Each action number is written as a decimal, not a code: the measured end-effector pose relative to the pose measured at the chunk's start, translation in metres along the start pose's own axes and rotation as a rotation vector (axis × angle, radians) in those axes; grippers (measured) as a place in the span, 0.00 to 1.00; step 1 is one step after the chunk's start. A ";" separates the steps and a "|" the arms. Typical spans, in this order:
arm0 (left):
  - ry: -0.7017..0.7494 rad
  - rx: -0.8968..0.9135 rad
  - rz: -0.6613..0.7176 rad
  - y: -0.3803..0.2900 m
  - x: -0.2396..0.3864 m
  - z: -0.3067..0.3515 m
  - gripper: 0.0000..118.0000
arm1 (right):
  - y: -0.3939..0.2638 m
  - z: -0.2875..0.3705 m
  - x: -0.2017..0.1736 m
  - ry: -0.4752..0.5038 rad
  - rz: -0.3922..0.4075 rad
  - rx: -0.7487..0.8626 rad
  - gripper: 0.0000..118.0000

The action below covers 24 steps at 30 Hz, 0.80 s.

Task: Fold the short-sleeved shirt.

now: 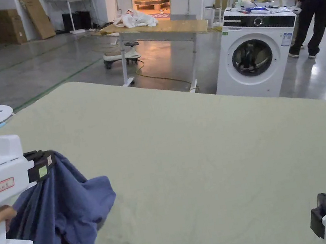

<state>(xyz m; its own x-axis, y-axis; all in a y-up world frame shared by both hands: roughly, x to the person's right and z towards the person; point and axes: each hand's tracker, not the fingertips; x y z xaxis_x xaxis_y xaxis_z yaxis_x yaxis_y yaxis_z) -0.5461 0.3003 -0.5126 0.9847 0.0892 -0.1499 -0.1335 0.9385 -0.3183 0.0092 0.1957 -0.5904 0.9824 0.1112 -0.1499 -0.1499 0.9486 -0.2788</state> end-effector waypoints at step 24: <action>-0.768 -0.031 -0.169 0.001 0.387 -0.072 0.00 | -0.011 0.051 0.090 -0.169 -0.096 0.048 0.00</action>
<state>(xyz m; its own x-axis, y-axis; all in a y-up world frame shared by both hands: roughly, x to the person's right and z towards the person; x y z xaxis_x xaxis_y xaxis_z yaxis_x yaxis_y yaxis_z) -0.1730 0.3122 -0.6385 0.7926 0.1615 0.5880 0.0335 0.9513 -0.3064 0.1049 0.2099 -0.5527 0.9972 0.0641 0.0373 -0.0535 0.9698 -0.2379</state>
